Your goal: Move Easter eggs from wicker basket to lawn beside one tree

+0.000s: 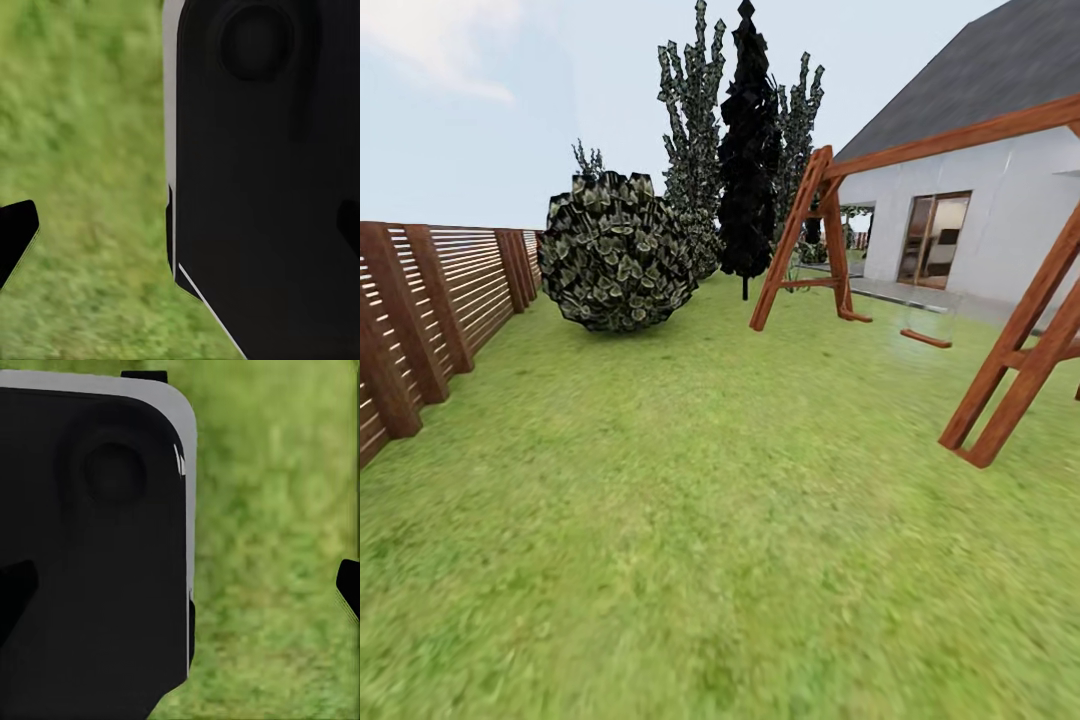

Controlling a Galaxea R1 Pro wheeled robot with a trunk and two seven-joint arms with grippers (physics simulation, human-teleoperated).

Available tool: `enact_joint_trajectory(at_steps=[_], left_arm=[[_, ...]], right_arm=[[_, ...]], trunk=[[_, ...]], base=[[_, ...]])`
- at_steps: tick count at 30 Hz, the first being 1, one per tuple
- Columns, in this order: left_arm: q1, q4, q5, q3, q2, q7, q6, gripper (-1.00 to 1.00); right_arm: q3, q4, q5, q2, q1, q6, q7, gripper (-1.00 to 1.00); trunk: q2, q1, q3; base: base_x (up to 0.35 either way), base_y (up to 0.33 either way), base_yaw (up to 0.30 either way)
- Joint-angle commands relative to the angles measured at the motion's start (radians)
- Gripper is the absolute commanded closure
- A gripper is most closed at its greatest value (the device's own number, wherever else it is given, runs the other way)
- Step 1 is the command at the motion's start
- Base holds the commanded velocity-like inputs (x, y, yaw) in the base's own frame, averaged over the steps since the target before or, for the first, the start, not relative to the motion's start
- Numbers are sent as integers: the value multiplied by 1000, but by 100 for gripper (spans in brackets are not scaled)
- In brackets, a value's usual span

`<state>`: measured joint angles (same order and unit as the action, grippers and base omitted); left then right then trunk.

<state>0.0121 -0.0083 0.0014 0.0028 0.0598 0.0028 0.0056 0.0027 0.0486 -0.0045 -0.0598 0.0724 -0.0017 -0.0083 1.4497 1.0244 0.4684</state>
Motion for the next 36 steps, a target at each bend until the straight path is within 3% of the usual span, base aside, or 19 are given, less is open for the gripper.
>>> enact_joint_trajectory(at_steps=[1,21,36], left_arm=[[0,-1,0,0,0,0,1,-100],[0,-1,0,0,0,0,0,-100],[0,-1,0,0,0,0,-1,-100]], right_arm=[[0,2,-1,0,1,0,-1,-100],[0,2,0,0,1,-1,-1,-100],[0,2,-1,0,1,-1,-1,-100]], trunk=[[0,1,1],[0,1,1],[0,1,1]], base=[[333,0,0],[333,0,0],[333,0,-123]])
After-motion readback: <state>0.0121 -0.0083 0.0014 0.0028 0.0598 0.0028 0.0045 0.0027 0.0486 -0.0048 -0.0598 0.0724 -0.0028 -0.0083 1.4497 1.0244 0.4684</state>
